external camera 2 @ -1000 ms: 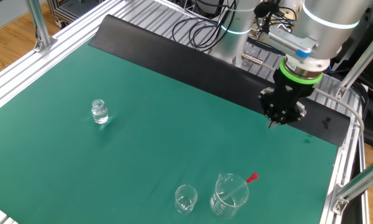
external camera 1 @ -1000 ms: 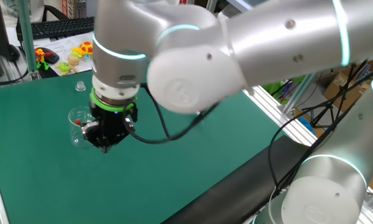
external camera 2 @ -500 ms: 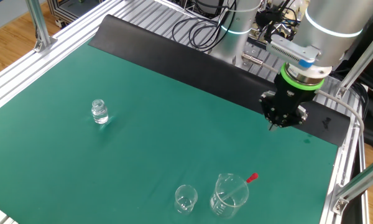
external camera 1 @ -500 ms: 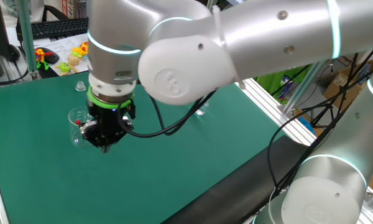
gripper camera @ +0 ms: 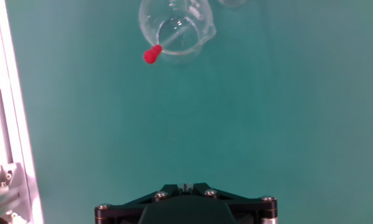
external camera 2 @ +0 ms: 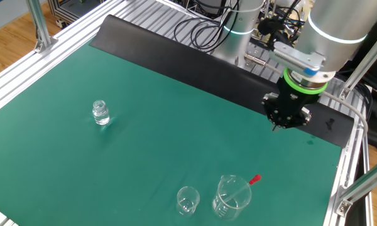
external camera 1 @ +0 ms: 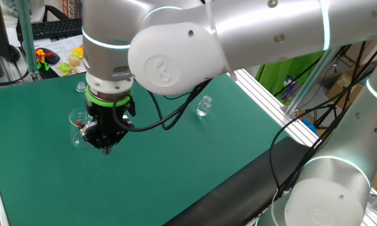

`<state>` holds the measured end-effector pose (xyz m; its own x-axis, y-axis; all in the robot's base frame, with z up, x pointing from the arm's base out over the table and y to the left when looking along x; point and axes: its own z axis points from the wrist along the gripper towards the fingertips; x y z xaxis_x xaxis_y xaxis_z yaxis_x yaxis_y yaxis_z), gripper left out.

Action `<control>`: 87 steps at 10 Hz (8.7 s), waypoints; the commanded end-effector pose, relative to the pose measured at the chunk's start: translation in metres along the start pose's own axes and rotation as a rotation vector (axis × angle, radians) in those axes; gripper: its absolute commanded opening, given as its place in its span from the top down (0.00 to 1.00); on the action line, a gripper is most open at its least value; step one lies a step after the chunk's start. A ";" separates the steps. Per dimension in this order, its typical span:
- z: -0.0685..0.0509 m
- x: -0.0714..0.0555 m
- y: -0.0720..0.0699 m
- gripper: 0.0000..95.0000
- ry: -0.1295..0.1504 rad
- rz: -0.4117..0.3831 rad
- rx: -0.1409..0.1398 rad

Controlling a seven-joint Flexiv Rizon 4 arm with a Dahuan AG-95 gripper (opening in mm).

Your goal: Transfer liquid using a dropper

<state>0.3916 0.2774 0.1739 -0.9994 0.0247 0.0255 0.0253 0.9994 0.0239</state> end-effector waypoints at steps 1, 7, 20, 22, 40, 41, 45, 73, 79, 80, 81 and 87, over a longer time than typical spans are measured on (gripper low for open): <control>0.000 0.001 -0.001 1.00 -0.027 -0.090 -0.011; 0.001 -0.030 0.007 1.00 -0.036 -0.076 -0.012; 0.019 -0.119 0.024 0.60 -0.073 0.033 0.024; 0.023 -0.124 0.024 0.60 -0.072 0.038 0.022; 0.028 -0.130 0.024 0.80 -0.070 0.053 0.018; 0.028 -0.130 0.024 0.80 -0.070 0.052 0.017; 0.028 -0.130 0.024 1.00 -0.070 0.053 0.016; 0.028 -0.137 0.023 1.00 -0.069 0.068 0.018; 0.002 -0.134 0.010 1.00 -0.043 0.046 0.026; -0.006 -0.134 0.003 1.00 -0.035 0.031 0.026; -0.012 -0.134 -0.004 1.00 -0.030 0.021 0.025; -0.066 -0.129 -0.035 1.00 0.026 -0.029 0.019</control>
<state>0.5214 0.2382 0.2338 -0.9990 -0.0020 0.0453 -0.0017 1.0000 0.0071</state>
